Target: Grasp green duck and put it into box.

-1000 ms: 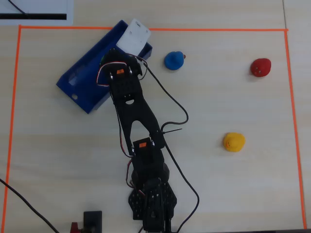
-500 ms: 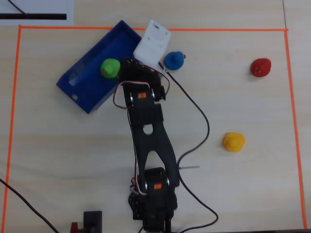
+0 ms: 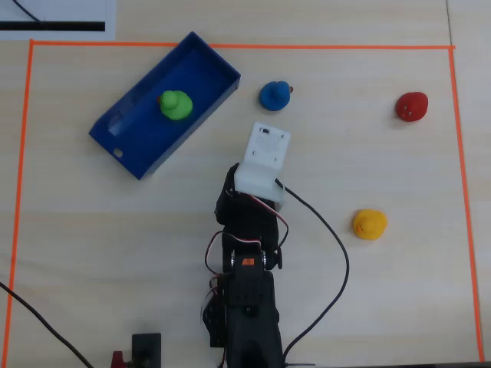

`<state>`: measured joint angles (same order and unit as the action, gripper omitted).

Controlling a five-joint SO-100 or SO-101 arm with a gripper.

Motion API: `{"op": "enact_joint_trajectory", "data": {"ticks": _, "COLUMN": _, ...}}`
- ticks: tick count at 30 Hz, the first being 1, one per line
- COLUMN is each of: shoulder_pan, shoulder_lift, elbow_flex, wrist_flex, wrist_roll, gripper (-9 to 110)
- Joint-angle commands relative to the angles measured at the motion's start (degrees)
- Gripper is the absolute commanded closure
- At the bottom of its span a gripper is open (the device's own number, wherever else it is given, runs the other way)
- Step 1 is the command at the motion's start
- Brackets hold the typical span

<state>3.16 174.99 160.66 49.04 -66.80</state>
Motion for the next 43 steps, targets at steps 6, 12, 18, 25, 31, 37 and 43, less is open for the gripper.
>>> {"op": "enact_joint_trajectory", "data": {"ticks": 6, "shoulder_pan": -1.6, "shoulder_lift": 14.4, "elbow_flex": 16.1, "wrist_flex": 6.8, "wrist_roll": -1.7, "gripper": 101}}
{"op": "enact_joint_trajectory", "data": {"ticks": 12, "shoulder_pan": -1.7, "shoulder_lift": 14.8, "elbow_flex": 17.5, "wrist_flex": 14.1, "wrist_roll": -2.2, "gripper": 101}}
{"op": "enact_joint_trajectory", "data": {"ticks": 18, "shoulder_pan": -1.7, "shoulder_lift": 14.8, "elbow_flex": 17.6, "wrist_flex": 26.0, "wrist_roll": -7.9, "gripper": 101}}
{"op": "enact_joint_trajectory", "data": {"ticks": 25, "shoulder_pan": -0.7, "shoulder_lift": 14.8, "elbow_flex": 17.6, "wrist_flex": 26.1, "wrist_roll": -7.3, "gripper": 101}}
{"op": "enact_joint_trajectory", "data": {"ticks": 31, "shoulder_pan": -0.7, "shoulder_lift": 14.8, "elbow_flex": 17.6, "wrist_flex": 26.1, "wrist_roll": -7.3, "gripper": 101}}
{"op": "enact_joint_trajectory", "data": {"ticks": 37, "shoulder_pan": -0.7, "shoulder_lift": 14.8, "elbow_flex": 17.6, "wrist_flex": 26.1, "wrist_roll": -7.3, "gripper": 101}}
{"op": "enact_joint_trajectory", "data": {"ticks": 43, "shoulder_pan": -0.7, "shoulder_lift": 14.8, "elbow_flex": 17.6, "wrist_flex": 26.1, "wrist_roll": -7.3, "gripper": 101}}
